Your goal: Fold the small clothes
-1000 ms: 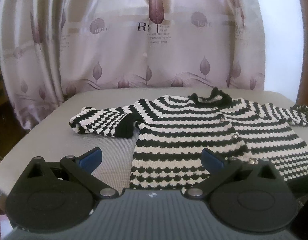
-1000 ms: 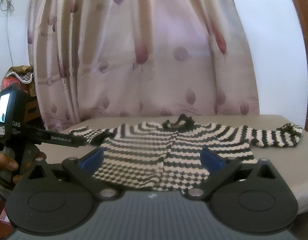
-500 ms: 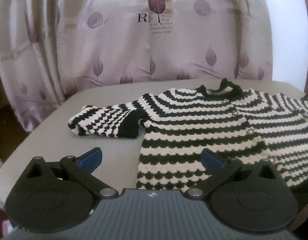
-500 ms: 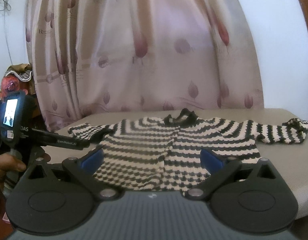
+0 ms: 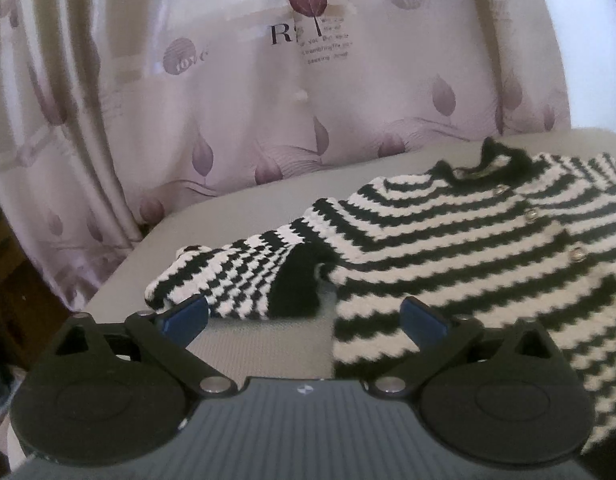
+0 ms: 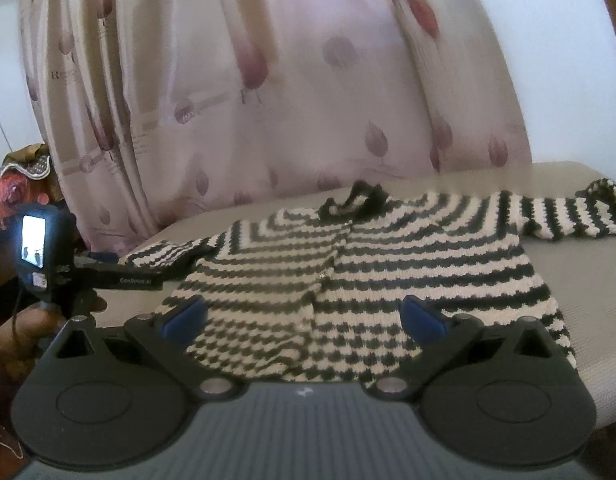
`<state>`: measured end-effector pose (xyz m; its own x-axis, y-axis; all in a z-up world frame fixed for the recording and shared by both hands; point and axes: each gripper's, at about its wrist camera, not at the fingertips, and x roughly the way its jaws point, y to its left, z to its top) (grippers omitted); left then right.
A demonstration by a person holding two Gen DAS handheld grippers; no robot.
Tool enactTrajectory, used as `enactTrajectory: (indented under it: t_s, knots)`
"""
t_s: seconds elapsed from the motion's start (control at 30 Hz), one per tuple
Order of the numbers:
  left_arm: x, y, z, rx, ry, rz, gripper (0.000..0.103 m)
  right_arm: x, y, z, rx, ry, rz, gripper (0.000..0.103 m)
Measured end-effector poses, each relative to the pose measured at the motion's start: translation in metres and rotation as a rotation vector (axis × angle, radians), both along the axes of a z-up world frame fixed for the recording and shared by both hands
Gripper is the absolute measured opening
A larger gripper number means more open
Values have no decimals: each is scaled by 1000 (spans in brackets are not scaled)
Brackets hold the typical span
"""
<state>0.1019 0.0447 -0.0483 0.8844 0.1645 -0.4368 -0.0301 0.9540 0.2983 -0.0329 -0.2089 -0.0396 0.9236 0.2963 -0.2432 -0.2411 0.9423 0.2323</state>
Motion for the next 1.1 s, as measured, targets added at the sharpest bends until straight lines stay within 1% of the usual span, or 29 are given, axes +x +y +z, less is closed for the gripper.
enactTrajectory:
  t_s: [0.07, 0.2, 0.33, 0.4, 0.43, 0.47, 0.5, 0.53, 0.57, 0.63, 0.67, 0.73, 0.8, 0.9, 0.97, 1.03, 1.1]
  knots:
    - [13, 7, -5, 13, 4, 6, 96, 4, -1, -3, -7, 8, -1, 103]
    - [37, 13, -18, 74, 18, 4, 83, 14, -2, -11, 3, 50, 0, 103]
    - [56, 17, -29, 116, 13, -11, 82, 22, -5, -18, 16, 85, 1, 103]
    - [66, 20, -34, 120, 33, -22, 83, 26, -5, -21, 17, 97, -1, 103]
    - [73, 22, -38, 120, 57, -20, 76, 26, -5, -21, 17, 102, -3, 103]
    - [78, 25, -40, 106, 81, -20, 67, 27, -6, -22, 18, 107, -4, 103]
    - [82, 30, -41, 72, 102, -20, 38, 29, -6, -23, 20, 113, -6, 103]
    - [86, 37, -40, 22, 121, -12, 28, 29, -6, -23, 21, 116, -7, 103]
    - [87, 45, -36, -18, 119, 11, 27, 30, -6, -23, 21, 120, -9, 103]
    - [80, 59, -22, -65, 77, 53, 26, 30, -7, -22, 17, 120, -14, 103]
    - [75, 65, -13, -68, 51, 76, 26, 30, -7, -21, 15, 120, -17, 103]
    - [65, 80, 10, -78, -2, 154, 26, 31, -9, -20, 15, 119, -22, 103]
    - [56, 101, 34, -126, -32, 222, 26, 33, -9, -21, 18, 126, -25, 103]
    - [47, 135, 64, -145, -61, 353, 26, 35, -7, -22, 28, 129, -15, 103]
    - [42, 160, 75, -154, -76, 442, 26, 36, -3, -23, 26, 129, -1, 103]
    - [41, 184, 80, -164, -67, 518, 26, 34, 1, -22, 17, 123, 12, 103]
    - [39, 204, 79, -180, -46, 580, 26, 32, 3, -22, 6, 114, 21, 103]
